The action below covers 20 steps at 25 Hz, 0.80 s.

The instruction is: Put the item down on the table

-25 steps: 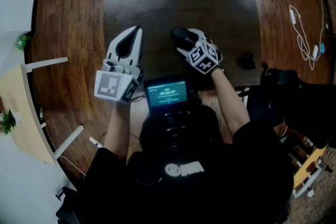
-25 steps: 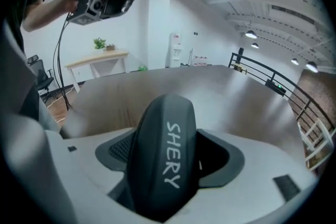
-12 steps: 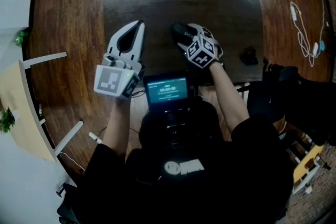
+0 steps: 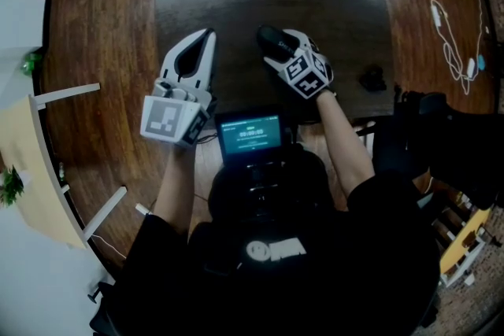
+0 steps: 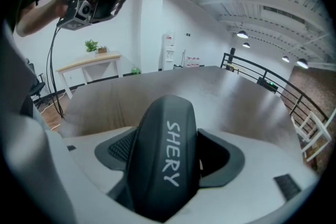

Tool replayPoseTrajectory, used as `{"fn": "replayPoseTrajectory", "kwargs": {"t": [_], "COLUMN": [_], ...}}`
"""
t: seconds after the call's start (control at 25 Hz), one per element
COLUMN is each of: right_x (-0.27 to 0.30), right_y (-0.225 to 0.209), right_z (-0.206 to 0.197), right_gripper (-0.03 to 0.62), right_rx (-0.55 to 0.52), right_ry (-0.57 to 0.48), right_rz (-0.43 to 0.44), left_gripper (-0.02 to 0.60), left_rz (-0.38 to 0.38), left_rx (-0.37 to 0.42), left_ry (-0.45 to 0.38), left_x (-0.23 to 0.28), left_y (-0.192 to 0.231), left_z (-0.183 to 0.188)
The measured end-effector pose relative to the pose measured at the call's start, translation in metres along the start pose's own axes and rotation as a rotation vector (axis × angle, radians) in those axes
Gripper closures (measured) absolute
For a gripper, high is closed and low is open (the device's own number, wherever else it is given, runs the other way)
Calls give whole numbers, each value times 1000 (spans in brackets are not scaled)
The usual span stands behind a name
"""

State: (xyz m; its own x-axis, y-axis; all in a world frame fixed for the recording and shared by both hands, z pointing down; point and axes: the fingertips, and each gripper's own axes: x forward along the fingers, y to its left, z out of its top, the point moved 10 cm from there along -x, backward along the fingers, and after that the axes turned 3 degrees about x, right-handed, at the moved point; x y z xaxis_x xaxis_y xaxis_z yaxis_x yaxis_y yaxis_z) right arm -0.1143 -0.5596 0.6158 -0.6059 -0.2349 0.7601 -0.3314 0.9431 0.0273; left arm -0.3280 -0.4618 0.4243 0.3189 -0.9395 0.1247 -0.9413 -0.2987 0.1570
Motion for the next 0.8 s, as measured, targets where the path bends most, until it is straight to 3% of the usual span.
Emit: {"fn": "replayPoseTrajectory", "kwargs": {"t": [0.4,0.6,0.72,0.8], "right_x": [-41,-101,-153,-185], "right_y": [3,14,33,44], "right_z": [18,57,89,101], "right_gripper": [209,217,300,438], "right_rx": [76,128,114,106], "right_ry": [-161,-408,-630,-752], "right_rz": [-98,-176,-262,-337], "left_gripper": [589,589,589,589], "left_rz": [-70,-104,-135,-150], "left_rx": [13,19,27,34], "left_ry": [-35,-57,-96,-125], "left_x": [-11,-17,-22,-23], "left_y": [-4,-12,-16,-18], "left_z": [9,20,29,34]}}
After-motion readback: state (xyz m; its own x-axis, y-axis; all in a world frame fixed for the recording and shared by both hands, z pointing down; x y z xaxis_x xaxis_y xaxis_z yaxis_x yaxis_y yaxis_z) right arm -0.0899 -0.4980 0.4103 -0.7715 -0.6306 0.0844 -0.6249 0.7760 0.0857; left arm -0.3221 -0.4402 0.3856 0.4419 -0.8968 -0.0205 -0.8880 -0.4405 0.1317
